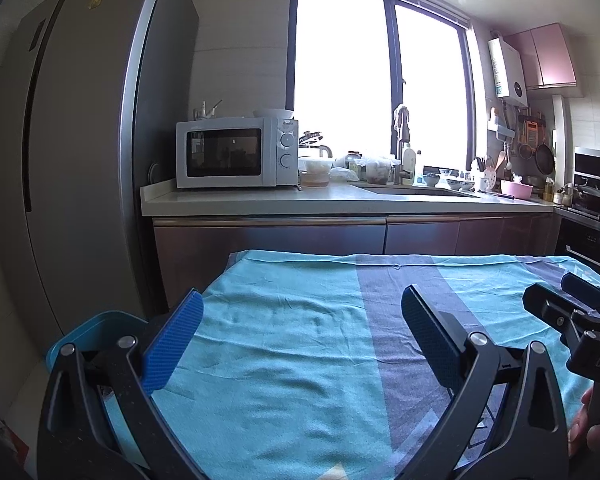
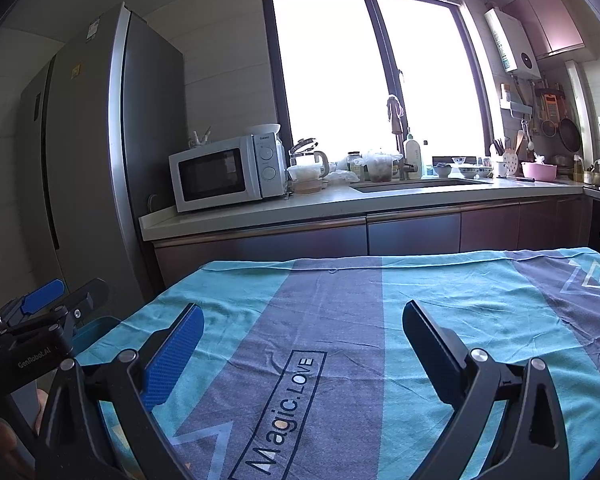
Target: Collect trash
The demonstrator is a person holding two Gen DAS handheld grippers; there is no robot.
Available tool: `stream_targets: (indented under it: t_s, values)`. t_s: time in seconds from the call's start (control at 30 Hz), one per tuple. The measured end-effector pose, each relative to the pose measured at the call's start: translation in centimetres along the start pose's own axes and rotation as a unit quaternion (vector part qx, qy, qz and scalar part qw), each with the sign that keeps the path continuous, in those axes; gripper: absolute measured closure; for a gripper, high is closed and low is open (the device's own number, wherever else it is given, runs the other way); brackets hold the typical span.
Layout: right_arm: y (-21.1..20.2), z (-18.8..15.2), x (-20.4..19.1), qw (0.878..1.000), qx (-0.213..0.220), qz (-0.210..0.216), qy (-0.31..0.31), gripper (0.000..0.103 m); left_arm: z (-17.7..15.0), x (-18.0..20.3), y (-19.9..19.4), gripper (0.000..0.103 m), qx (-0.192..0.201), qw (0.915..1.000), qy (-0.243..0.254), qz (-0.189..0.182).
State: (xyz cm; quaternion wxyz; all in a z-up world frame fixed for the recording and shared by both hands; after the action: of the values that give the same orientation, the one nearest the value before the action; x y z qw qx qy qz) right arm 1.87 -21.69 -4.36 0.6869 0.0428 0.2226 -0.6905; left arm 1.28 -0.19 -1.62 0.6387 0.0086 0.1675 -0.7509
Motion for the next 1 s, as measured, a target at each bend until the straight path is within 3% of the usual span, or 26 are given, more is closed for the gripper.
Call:
stream_targets:
  t_s: [1.0]
  values:
    - [-0.2,0.21,0.13,1.0,0.003,0.005,0.004,0.007,0.4,-0.06,-0.41,0.006,0.006,0.9999,0.007,0.013]
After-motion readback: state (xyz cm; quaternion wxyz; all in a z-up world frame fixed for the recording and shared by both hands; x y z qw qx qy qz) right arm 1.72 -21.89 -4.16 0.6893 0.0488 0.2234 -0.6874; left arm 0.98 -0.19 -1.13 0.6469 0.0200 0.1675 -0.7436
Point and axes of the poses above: each gripper's, at about its wrist camera, not at the fingertips, and y roughly the way its jaws point, x to its right, z to its top, the point moved 6 cm from there along y, roughly the way its jaws point, and after that the axes turned 14 degrees about y, right-handed, at the moved point
